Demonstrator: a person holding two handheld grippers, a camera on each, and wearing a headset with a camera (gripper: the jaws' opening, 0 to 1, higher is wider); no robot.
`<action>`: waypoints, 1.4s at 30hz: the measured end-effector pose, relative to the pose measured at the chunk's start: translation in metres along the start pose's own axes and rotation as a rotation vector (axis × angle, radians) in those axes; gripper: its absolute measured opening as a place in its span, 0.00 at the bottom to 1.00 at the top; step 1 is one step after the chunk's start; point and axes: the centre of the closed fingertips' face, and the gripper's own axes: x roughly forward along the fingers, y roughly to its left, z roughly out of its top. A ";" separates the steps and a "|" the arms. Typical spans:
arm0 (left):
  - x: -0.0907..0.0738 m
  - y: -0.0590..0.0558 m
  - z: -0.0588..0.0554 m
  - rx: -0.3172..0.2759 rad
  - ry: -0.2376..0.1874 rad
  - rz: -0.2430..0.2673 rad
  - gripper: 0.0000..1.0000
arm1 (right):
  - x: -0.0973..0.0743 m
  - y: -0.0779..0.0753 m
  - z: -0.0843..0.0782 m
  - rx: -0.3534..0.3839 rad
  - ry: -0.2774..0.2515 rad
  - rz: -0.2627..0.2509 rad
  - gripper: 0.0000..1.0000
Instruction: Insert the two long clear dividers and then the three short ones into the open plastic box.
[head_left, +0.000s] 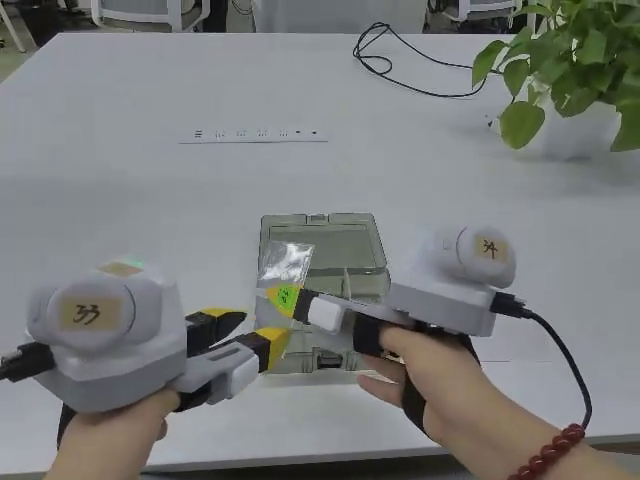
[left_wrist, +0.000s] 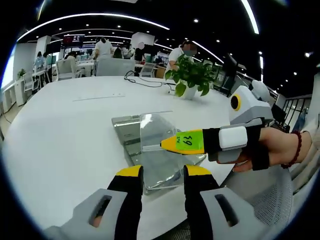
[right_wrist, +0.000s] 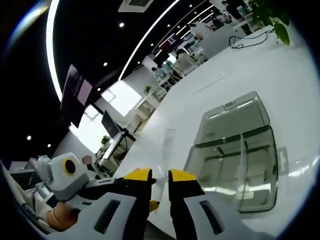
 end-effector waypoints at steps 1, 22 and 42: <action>0.000 0.000 0.000 0.001 -0.001 0.000 0.30 | 0.000 0.000 0.000 0.001 -0.002 -0.001 0.13; -0.004 -0.006 0.005 -0.020 -0.001 -0.016 0.33 | -0.001 0.006 0.004 0.109 -0.014 0.026 0.06; -0.012 -0.019 0.009 0.217 -0.039 -0.055 0.75 | -0.011 -0.022 0.016 0.140 0.192 -0.183 0.06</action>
